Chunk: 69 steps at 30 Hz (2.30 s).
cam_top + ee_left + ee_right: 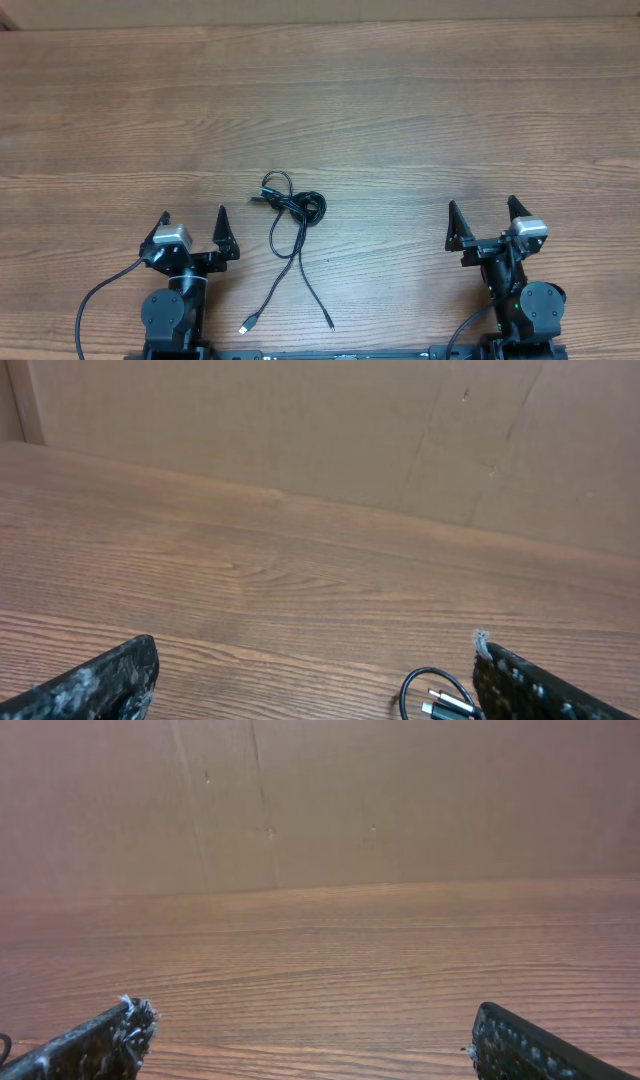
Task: Untangle cables
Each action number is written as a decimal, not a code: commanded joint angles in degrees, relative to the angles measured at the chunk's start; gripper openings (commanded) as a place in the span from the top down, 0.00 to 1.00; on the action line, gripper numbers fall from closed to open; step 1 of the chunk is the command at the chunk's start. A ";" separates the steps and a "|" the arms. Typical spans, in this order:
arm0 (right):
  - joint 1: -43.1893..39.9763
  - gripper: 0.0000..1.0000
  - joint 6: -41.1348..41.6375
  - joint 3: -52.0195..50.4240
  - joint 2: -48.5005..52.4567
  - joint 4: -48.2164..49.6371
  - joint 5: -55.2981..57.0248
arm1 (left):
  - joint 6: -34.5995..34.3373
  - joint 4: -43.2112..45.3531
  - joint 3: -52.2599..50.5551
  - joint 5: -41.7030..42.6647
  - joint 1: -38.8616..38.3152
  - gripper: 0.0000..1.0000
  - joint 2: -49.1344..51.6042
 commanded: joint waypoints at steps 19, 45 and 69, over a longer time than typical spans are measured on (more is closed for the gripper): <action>-0.13 0.00 -0.22 -0.59 -0.68 0.17 -0.35 | 1.11 0.20 -0.20 -0.52 0.39 0.00 -0.59; -0.13 0.00 -0.22 -0.59 -0.68 0.17 -0.35 | 1.11 0.20 -0.20 -0.52 0.39 0.00 -0.57; -0.13 0.00 -0.22 -0.59 -0.68 0.17 -0.35 | 3.06 -3.67 2.12 2.89 0.31 0.00 -0.57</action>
